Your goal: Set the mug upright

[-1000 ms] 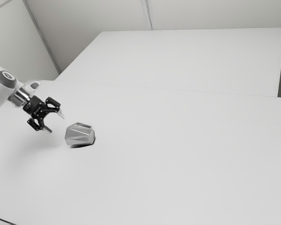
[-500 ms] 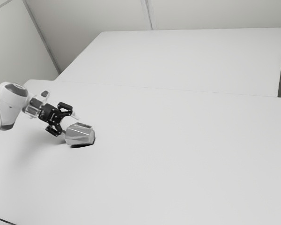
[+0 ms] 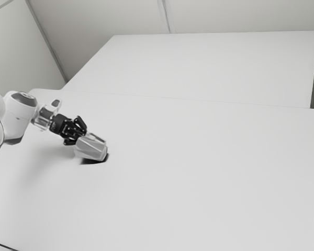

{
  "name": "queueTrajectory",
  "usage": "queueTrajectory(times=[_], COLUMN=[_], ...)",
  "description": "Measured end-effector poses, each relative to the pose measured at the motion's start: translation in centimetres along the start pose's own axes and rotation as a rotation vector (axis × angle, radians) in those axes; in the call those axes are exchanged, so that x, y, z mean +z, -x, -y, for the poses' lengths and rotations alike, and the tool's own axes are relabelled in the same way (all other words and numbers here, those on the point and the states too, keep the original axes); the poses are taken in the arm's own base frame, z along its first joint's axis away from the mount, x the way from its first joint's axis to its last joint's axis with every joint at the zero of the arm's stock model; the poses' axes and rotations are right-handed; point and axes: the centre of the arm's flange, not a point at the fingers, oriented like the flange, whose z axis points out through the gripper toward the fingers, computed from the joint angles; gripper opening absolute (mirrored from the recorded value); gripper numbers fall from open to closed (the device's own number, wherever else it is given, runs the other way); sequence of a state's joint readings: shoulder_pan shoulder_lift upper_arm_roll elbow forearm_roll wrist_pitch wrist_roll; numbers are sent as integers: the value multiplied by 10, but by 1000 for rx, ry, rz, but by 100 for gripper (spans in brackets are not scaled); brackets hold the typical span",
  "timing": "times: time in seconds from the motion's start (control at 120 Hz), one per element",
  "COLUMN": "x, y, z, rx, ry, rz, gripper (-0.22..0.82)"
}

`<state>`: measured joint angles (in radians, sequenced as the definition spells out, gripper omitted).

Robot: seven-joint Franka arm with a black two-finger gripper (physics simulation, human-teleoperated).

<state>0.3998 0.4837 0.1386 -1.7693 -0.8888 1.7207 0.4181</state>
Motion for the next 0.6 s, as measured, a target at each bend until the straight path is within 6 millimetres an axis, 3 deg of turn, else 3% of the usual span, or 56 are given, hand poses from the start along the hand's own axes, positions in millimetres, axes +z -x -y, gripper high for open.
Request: queueTrajectory(times=[0.242,0.392,0.517,0.6], x=[11,13,23,33], y=[1,17,35,53], z=[-25,-83,-139,-166], rx=[41,182,333,404], ry=[-36,-222,-456,-585], rz=[16,34,43,41], gripper=[-18,-18,-18,-18])
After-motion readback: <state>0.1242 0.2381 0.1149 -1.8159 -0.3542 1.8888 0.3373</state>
